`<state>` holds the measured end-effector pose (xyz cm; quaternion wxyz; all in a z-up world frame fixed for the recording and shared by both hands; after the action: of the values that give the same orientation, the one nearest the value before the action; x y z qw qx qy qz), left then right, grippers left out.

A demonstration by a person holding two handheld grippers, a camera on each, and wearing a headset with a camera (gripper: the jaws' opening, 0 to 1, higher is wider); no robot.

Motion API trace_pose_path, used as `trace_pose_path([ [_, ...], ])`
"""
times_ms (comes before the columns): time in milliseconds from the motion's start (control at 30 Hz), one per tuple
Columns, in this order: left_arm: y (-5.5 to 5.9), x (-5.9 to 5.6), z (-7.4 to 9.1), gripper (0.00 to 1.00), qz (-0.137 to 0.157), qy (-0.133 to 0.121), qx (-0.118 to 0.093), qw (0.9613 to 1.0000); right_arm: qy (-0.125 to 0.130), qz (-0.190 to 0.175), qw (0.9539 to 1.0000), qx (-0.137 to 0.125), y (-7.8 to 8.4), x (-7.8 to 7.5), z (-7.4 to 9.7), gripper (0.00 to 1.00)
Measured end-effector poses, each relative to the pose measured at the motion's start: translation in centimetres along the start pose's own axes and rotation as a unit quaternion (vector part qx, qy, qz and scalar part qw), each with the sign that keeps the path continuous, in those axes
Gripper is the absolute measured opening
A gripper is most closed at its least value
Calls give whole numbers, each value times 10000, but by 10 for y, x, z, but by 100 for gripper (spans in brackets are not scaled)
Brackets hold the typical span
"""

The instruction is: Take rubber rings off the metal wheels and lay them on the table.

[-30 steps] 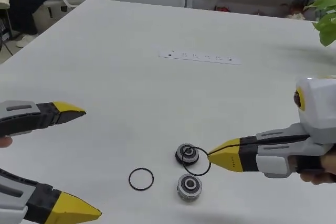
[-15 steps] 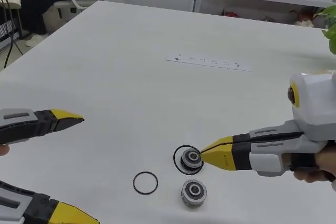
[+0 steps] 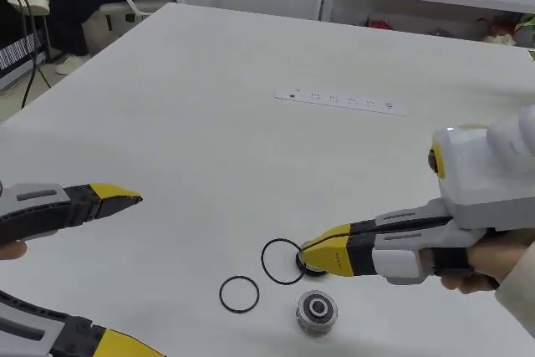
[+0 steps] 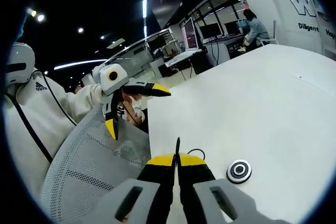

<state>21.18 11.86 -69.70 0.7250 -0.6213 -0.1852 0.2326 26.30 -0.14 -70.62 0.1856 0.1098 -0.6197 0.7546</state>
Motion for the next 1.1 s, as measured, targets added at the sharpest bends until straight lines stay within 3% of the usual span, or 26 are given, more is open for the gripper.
trace_pose_path([
  [733,4,0,1,100,146,-5,35,9999,-79,-252,9991,336,34,-17,-28,0],
  [1100,3,5,4,100,174,-120,20,9998,113,-395,9977,548,49,-36,-36,0],
])
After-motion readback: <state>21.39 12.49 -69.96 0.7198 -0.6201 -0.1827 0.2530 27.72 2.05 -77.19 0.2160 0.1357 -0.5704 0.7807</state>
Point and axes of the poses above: the centre of the closed fingertips' face, and the gripper's own axes: z roughly backward along the fingers, x roughly to its left, y roughly out of its underside, the point moved 2 cm from there along z, roughly backward along the fingers, and after that the axes turned 15 degrees about -x, right-handed, at the moved point
